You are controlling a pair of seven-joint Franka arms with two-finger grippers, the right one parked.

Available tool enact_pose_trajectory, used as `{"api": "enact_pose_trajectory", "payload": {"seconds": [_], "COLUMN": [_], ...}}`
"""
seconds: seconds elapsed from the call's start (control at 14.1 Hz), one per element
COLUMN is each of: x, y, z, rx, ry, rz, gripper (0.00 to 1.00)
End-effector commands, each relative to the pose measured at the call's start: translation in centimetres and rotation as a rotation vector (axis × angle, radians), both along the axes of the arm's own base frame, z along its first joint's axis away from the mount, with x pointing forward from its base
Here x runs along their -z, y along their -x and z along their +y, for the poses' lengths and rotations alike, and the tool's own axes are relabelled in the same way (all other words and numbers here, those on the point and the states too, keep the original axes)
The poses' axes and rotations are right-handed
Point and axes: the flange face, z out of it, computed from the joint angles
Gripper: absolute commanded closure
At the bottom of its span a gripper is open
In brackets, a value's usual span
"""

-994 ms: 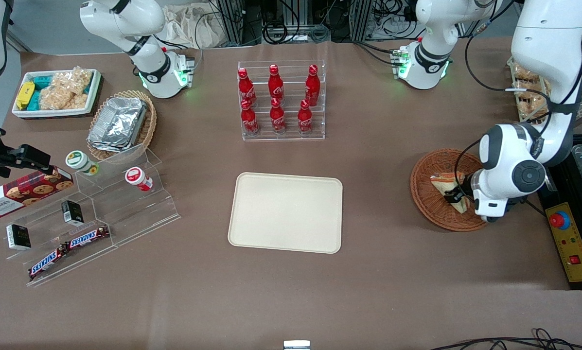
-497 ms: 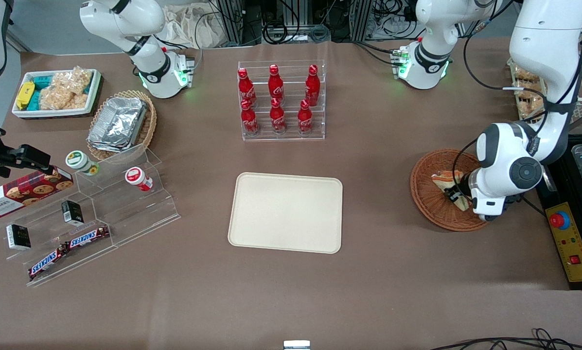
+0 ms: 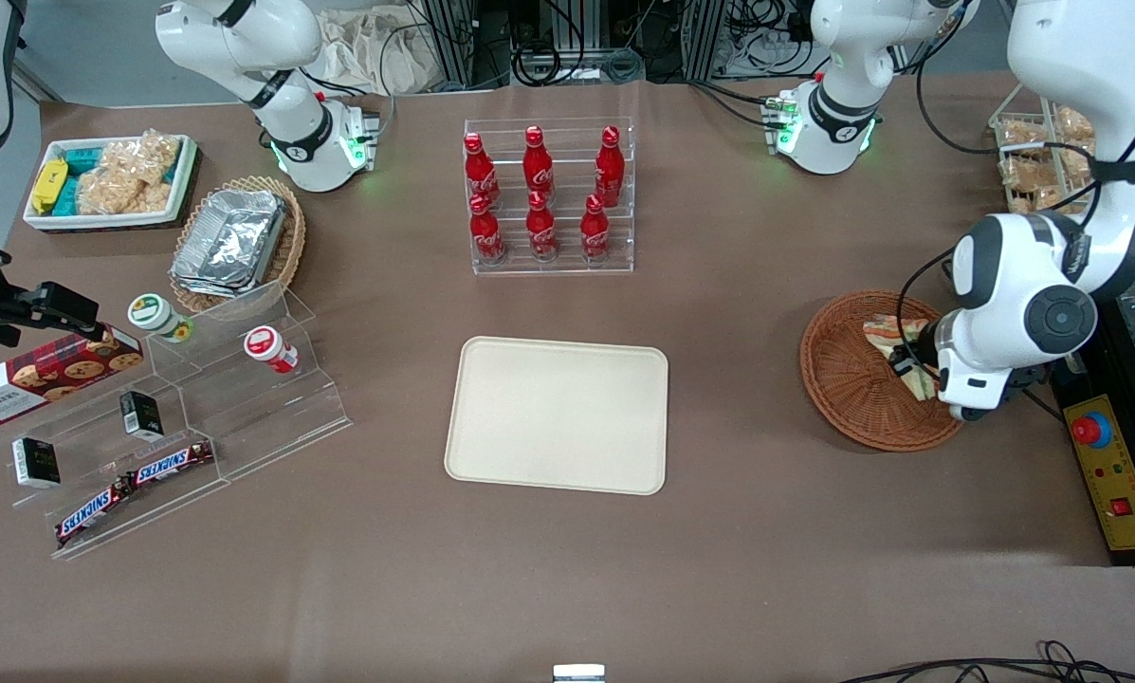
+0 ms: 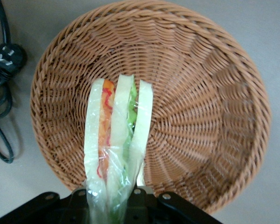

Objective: Place sandwich from basket to tray
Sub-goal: 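Close the left gripper on the wrapped sandwich and lift it, then carry the sandwich with the left gripper over the cream tray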

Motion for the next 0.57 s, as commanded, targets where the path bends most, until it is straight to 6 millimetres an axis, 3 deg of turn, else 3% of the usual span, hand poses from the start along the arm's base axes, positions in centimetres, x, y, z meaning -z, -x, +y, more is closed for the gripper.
{"api": "enact_pose_trajectory", "payload": {"seconds": [0.0, 0.28, 0.43, 0.5], "x": [-4.3, -12.3, -14.2, -14.2], "y": [-1.2, -3.8, -4.1, -4.2], "z": [-4.1, -7.7, -9.5, -10.3], "rx": [0.064, 0.109, 0.140, 0.157], "ry": [0.008, 0.017, 0.029, 0.038], "rz": [0.018, 0.032, 0.003, -0.002], "gripper": [0.80, 0.80, 0.79, 0.79]}}
